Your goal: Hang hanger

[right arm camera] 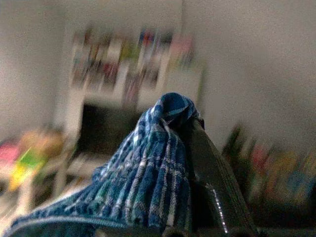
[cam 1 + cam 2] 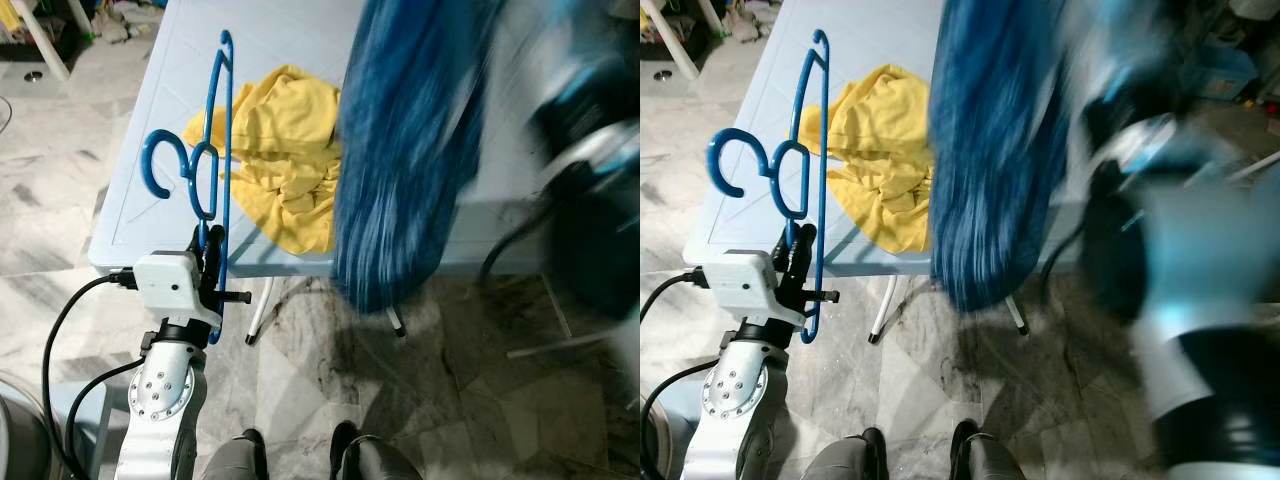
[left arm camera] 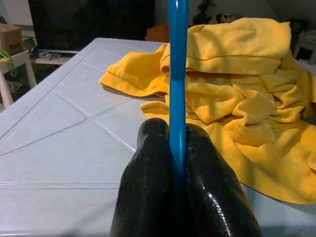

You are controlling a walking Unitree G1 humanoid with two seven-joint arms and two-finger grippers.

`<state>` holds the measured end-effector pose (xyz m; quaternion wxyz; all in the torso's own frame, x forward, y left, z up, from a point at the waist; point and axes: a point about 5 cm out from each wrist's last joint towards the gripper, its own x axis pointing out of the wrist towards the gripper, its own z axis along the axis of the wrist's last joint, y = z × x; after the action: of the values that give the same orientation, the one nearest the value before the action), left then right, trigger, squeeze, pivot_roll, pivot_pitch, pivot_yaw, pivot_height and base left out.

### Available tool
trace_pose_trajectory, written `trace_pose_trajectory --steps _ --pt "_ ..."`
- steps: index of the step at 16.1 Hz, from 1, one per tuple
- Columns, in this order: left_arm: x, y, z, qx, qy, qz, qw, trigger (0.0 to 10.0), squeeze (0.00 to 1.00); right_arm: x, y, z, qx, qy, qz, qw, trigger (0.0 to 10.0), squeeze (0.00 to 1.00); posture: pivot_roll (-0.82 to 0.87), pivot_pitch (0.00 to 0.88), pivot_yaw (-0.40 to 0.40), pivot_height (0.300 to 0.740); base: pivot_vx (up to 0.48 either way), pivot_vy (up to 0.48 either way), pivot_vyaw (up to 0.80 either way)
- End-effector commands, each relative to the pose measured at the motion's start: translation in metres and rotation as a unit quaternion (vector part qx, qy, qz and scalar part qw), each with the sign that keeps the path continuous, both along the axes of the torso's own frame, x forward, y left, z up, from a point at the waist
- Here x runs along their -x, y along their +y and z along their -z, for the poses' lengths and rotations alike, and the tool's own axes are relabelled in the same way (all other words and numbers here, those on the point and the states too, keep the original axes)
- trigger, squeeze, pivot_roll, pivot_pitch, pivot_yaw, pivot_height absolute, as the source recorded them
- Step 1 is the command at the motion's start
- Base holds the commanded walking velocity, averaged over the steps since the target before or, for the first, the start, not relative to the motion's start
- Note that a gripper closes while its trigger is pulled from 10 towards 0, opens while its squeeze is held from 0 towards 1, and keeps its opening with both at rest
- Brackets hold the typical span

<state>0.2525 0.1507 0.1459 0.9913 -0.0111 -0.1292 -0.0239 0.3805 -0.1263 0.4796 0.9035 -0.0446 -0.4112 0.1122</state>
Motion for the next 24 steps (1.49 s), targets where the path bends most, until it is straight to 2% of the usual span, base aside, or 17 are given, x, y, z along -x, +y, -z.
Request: trace_pose_trajectory --steps 1,2,3,4,6,7,8,9,11,12,15,16,18,22,24 --pt "0.005 0.006 0.035 -0.011 0.090 -0.020 0.996 10.0 0.00 0.009 -0.002 -0.015 0.006 -0.041 0.006 0.999 10.0 0.00 0.23 0.258 -0.111 0.740 0.000 0.000 0.00" --pt "0.005 0.006 0.034 -0.013 0.088 -0.020 0.996 10.0 0.00 0.010 -0.003 -0.015 0.007 -0.046 0.003 0.999 10.0 0.00 0.23 0.258 -0.111 0.740 0.000 0.000 0.00" --pt "0.004 0.004 0.033 -0.014 0.086 -0.019 0.996 10.0 0.00 -0.002 0.001 0.013 0.031 -0.010 -0.017 0.999 10.0 0.00 0.23 0.256 -0.109 0.740 0.000 0.000 0.00" --pt "0.003 0.003 0.033 -0.014 0.086 -0.015 0.996 10.0 0.00 -0.018 0.008 0.058 0.073 0.049 -0.043 0.995 10.0 0.00 0.23 0.256 -0.106 0.740 0.000 0.000 0.00" --pt "0.003 0.002 0.034 -0.014 0.088 -0.011 0.996 10.0 0.00 -0.029 0.017 0.125 0.146 0.125 -0.083 0.978 10.0 0.00 0.23 0.255 -0.098 0.740 0.000 0.000 0.00" --pt "0.001 0.002 0.034 -0.015 0.090 -0.005 0.996 10.0 0.00 -0.030 0.024 0.173 0.194 0.184 -0.132 0.955 10.0 0.55 0.22 0.252 -0.087 0.740 0.000 0.000 0.00" --pt "0.000 0.001 0.034 -0.017 0.090 0.001 0.996 10.0 0.00 -0.027 0.027 0.199 0.228 0.207 -0.164 0.937 10.0 1.00 0.21 0.250 -0.078 0.740 0.000 0.000 0.00" --pt "-0.003 -0.001 0.035 -0.018 0.092 0.009 0.996 10.0 0.00 -0.021 0.030 0.223 0.287 0.222 -0.190 0.913 10.0 1.00 0.20 0.244 -0.067 0.740 0.000 0.000 0.00" --pt "-0.010 -0.007 0.036 -0.022 0.095 0.035 0.995 10.0 0.00 -0.012 0.023 0.251 0.369 0.252 -0.229 0.865 10.0 1.00 0.17 0.231 -0.050 0.740 0.000 0.000 0.00" --pt "-0.010 -0.007 0.036 -0.022 0.095 0.038 0.995 10.0 0.00 -0.011 0.022 0.252 0.375 0.252 -0.234 0.861 10.0 1.00 0.16 0.228 -0.046 0.740 0.000 0.000 0.00" --pt "-0.015 -0.012 0.037 -0.022 0.096 0.050 0.994 10.0 0.00 -0.003 0.005 0.259 0.405 0.251 -0.255 0.841 10.0 1.00 0.14 0.214 -0.039 0.740 0.000 0.000 0.00" --pt "-0.017 -0.012 0.038 -0.022 0.096 0.052 0.994 10.0 0.00 0.000 -0.003 0.263 0.397 0.262 -0.264 0.839 10.0 1.00 0.14 0.212 -0.038 0.740 0.000 0.000 0.00" --pt "-0.017 -0.012 0.039 -0.021 0.097 0.053 0.994 10.0 0.00 0.005 -0.007 0.269 0.388 0.270 -0.286 0.833 10.0 1.00 0.13 0.214 -0.034 0.740 0.000 0.000 0.00" --pt "-0.016 -0.013 0.041 -0.023 0.100 0.059 0.993 10.0 0.00 0.019 0.005 0.292 0.400 0.305 -0.356 0.787 10.0 1.00 0.14 0.224 -0.029 0.740 0.000 0.000 0.00" --pt "-0.016 -0.012 0.042 -0.024 0.102 0.059 0.993 10.0 0.00 0.019 0.014 0.303 0.395 0.332 -0.362 0.776 10.0 1.00 0.14 0.225 -0.028 0.740 0.000 0.000 0.00"
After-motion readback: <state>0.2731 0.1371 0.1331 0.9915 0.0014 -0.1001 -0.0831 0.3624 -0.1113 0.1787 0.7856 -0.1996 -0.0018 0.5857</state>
